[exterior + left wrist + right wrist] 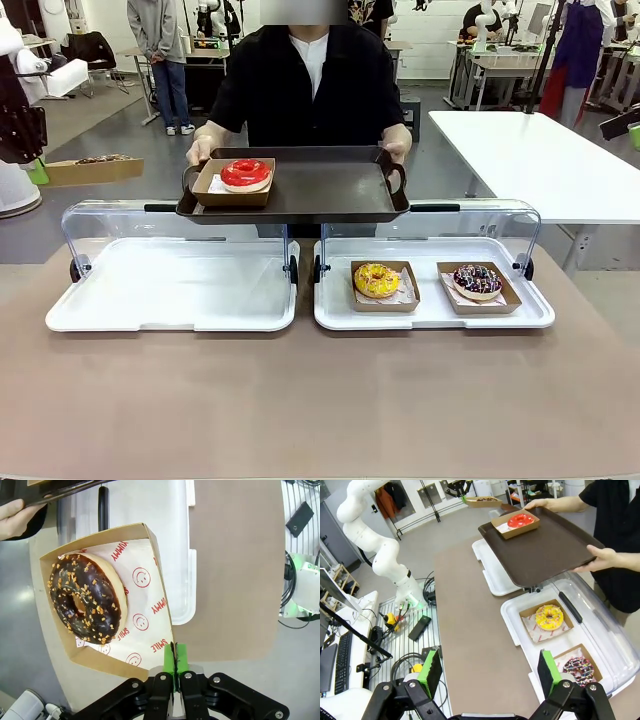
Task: Provide the desired donut to the person.
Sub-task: Place the picked Paper togo box onto the Handle tray extended by the person.
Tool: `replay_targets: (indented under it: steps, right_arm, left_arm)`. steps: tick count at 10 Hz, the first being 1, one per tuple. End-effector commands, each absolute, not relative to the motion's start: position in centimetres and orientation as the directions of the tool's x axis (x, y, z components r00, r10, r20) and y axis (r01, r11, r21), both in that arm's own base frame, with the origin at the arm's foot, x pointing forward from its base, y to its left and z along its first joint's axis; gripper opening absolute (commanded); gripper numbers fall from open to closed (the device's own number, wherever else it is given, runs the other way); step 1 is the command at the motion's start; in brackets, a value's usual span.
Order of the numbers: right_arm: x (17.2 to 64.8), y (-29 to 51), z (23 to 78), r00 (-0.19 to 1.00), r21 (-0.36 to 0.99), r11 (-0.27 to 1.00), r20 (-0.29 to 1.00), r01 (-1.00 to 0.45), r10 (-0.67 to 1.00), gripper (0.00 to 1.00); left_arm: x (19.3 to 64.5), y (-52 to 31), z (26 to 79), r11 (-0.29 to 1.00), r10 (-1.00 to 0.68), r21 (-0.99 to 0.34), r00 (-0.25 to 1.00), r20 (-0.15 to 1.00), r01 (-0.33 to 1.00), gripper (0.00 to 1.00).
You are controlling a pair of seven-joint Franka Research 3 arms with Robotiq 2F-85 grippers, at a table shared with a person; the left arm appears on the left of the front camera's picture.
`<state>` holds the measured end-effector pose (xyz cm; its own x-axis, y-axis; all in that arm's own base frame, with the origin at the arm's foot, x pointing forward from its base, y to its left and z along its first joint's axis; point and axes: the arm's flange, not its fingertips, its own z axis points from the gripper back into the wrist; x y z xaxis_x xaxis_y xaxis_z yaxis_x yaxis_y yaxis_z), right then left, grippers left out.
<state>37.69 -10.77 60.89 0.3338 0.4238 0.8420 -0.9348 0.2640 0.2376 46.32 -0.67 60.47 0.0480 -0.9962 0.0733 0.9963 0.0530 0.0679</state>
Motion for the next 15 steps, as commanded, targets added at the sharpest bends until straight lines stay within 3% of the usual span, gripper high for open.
replay_targets:
  steps: [1, 10, 15]
  right_arm:
    - [37.7, -10.8, 60.9, 0.323, 0.233, 0.253, 0.851, -0.939, 0.414, 1.0]
    - [37.7, -10.8, 60.9, 0.323, 0.233, 0.253, 0.851, -0.939, 0.414, 1.0]
    - [37.7, -10.8, 60.9, 0.323, 0.233, 0.253, 0.851, -0.939, 0.414, 1.0]
  left_arm:
    - [45.7, -0.6, 60.4, 0.052, -0.996, 0.068, 0.047, 0.073, 0.996, 0.0]
    - [46.3, -0.7, 60.5, 0.053, -0.996, 0.068, 0.048, 0.073, 0.996, 0.01]
    - [43.4, -9.0, 71.7, -0.011, -0.999, 0.301, -0.001, -0.032, 0.954, 0.01]
